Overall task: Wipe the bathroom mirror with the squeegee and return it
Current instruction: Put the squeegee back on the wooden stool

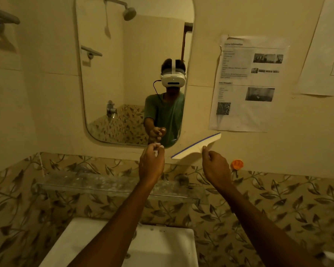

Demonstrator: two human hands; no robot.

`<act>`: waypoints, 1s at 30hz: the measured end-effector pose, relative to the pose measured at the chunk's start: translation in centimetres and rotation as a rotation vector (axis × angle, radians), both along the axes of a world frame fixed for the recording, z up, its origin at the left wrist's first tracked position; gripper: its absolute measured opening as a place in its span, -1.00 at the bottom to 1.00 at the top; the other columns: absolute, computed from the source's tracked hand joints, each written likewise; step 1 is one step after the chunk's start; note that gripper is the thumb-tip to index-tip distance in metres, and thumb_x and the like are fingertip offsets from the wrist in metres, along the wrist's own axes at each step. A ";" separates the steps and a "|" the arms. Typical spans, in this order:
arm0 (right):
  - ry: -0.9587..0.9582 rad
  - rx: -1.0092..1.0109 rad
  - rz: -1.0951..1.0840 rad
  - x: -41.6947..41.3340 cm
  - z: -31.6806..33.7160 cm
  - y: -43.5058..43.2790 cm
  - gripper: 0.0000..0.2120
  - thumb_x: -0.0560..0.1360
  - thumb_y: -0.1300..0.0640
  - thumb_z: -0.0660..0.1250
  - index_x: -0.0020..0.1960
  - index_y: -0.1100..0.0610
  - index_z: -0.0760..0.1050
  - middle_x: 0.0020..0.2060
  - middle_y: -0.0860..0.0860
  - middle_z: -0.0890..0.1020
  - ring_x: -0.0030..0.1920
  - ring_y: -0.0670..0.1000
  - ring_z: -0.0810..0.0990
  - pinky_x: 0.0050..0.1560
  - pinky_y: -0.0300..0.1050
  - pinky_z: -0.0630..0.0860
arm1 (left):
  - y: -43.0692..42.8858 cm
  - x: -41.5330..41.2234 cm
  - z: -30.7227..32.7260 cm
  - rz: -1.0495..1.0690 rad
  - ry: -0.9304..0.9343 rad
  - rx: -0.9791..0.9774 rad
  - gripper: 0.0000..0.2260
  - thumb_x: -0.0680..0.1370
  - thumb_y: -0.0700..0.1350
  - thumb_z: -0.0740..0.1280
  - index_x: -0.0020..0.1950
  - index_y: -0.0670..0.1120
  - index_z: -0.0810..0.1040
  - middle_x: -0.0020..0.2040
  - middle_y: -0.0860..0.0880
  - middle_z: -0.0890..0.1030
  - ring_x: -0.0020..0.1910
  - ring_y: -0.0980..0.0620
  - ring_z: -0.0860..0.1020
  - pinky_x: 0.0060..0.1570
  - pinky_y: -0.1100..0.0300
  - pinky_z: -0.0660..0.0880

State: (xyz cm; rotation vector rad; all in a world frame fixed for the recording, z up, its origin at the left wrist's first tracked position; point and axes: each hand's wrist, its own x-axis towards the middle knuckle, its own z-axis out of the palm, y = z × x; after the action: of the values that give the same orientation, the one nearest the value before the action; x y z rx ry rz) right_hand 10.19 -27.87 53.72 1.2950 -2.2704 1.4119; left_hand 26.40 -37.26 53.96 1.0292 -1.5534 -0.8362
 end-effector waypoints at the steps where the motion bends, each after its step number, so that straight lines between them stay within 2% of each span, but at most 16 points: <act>1: -0.054 -0.020 0.007 0.0 -0.3 0.4 -0.47 0.64 -0.18 0.02 -0.28 0.13 0.48 -0.40 0.05 0.56 -0.37 0.02 0.53 -0.40 -0.13 0.32 | 0.6 -0.1 -0.1 0.000 -0.026 -0.027 -0.74 0.61 0.06 0.20 0.20 0.00 0.53 0.19 -0.04 0.58 0.14 -0.04 0.53 0.12 0.04 0.48; 3: -0.166 -0.049 0.024 0.0 -1.0 1.4 -0.47 0.64 -0.18 0.03 -0.22 0.17 0.51 -0.36 0.07 0.57 -0.33 0.05 0.55 -0.32 -0.08 0.39 | 1.9 0.0 -0.5 -0.004 -0.055 -0.083 -0.76 0.61 0.03 0.21 0.21 0.01 0.54 0.23 -0.03 0.56 0.17 -0.05 0.53 0.14 0.05 0.47; 9: -0.360 -0.108 0.010 0.8 -2.9 5.9 -0.56 0.63 -0.12 0.05 -0.31 0.13 0.28 -0.42 0.06 0.35 -0.42 0.04 0.33 -0.32 -0.05 0.26 | 6.7 0.5 -3.0 0.021 -0.146 -0.270 -0.77 0.59 -0.06 0.23 0.21 0.01 0.55 0.22 0.00 0.56 0.16 -0.03 0.53 0.05 0.19 0.41; 14: -0.600 -0.111 -0.004 1.7 -6.0 11.1 -0.67 0.60 -0.05 0.06 -0.29 0.07 0.29 -0.41 0.02 0.37 -0.46 0.00 0.26 -0.37 -0.07 0.25 | 12.0 1.6 -6.9 0.013 -0.251 -0.364 -0.72 0.58 -0.01 0.20 0.19 -0.09 0.55 0.17 -0.04 0.58 0.14 -0.06 0.54 0.11 0.07 0.46; 18: -0.677 -0.097 -0.033 2.0 -9.4 16.3 -0.70 0.59 -0.01 0.07 -0.28 0.08 0.27 -0.38 0.05 0.35 -0.43 0.00 0.25 -0.36 -0.07 0.21 | 16.9 2.0 -11.4 -0.038 -0.329 -0.366 -0.73 0.58 0.00 0.19 0.20 -0.07 0.52 0.16 -0.03 0.57 0.12 -0.06 0.54 0.09 0.06 0.45; 22: -0.732 -0.066 -0.082 1.3 -12.7 21.4 -0.74 0.56 0.03 0.09 -0.21 0.17 0.35 -0.38 0.04 0.37 -0.43 0.00 0.28 -0.38 -0.09 0.24 | 21.5 1.6 -15.6 -0.099 -0.470 -0.402 -0.74 0.60 -0.01 0.20 0.23 -0.03 0.50 0.19 0.03 0.57 0.17 -0.02 0.54 0.14 0.09 0.40; 25: -0.787 -0.043 -0.103 0.3 -15.2 25.2 -0.77 0.61 0.09 0.11 -0.20 0.14 0.31 -0.38 0.05 0.36 -0.44 -0.02 0.27 -0.43 -0.11 0.25 | 24.7 0.6 -18.4 -0.149 -0.514 -0.341 -0.67 0.61 0.07 0.13 0.30 -0.02 0.48 0.29 0.03 0.54 0.30 0.01 0.48 0.25 0.11 0.33; 27: -0.816 -0.010 -0.124 -0.9 -17.1 27.3 -0.76 0.63 0.07 0.12 -0.18 0.15 0.36 -0.38 0.06 0.39 -0.44 -0.01 0.30 -0.42 -0.11 0.26 | 26.8 -0.7 -20.1 -0.171 -0.554 -0.308 -0.57 0.60 0.11 0.08 0.37 -0.05 0.44 0.39 -0.02 0.48 0.43 0.00 0.37 0.34 0.08 0.28; 30: -0.838 0.036 -0.140 -3.6 -19.7 30.0 -0.74 0.64 0.05 0.13 -0.19 0.10 0.41 -0.36 0.06 0.45 -0.39 0.01 0.38 -0.36 -0.10 0.32 | 30.0 -3.1 -22.2 -0.187 -0.569 -0.272 -0.55 0.60 0.09 0.12 0.41 -0.09 0.41 0.42 -0.09 0.45 0.46 -0.05 0.34 0.37 0.10 0.23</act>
State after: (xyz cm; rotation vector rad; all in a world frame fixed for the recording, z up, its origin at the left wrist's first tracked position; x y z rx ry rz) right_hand 6.62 2.11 33.99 0.5561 -2.7868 2.1417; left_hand 23.25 -7.24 31.79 0.9760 -2.2032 -0.4478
